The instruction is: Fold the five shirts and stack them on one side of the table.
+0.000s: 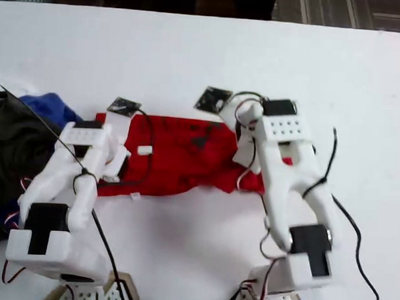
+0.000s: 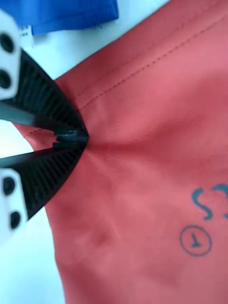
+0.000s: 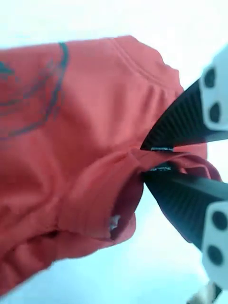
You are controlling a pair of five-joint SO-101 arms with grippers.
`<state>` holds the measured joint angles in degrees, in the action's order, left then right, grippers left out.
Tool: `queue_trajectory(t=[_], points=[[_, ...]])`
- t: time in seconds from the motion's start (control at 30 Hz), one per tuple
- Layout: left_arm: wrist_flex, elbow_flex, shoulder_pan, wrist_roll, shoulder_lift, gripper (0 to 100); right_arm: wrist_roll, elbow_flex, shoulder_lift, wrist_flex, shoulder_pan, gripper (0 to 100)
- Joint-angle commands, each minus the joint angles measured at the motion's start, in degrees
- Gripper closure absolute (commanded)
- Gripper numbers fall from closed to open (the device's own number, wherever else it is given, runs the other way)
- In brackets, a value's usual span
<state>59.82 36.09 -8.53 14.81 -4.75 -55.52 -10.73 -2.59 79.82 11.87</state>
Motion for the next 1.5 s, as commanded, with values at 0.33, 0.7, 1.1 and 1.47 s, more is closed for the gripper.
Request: queue_trajectory(t=[0.33,0.7,1.1,1.47], points=[[-2.46,0.13,-0.18,0.26,-0.44,97,3.08,20.22,-17.89,-0.66,-4.44,83.2],[-2.46,0.13,-0.18,0.26,-0.44,97,14.24,25.85,-15.6,2.77,-9.54,88.8],[-2.46,0.13,-0.18,0.44,-0.44,97,9.32,9.76,2.24,10.24,-9.1,97.8],[-2.46,0.13,-0.18,0.35,-0.44,97,12.4,-18.11,8.22,-11.03,-4.0,97.8]])
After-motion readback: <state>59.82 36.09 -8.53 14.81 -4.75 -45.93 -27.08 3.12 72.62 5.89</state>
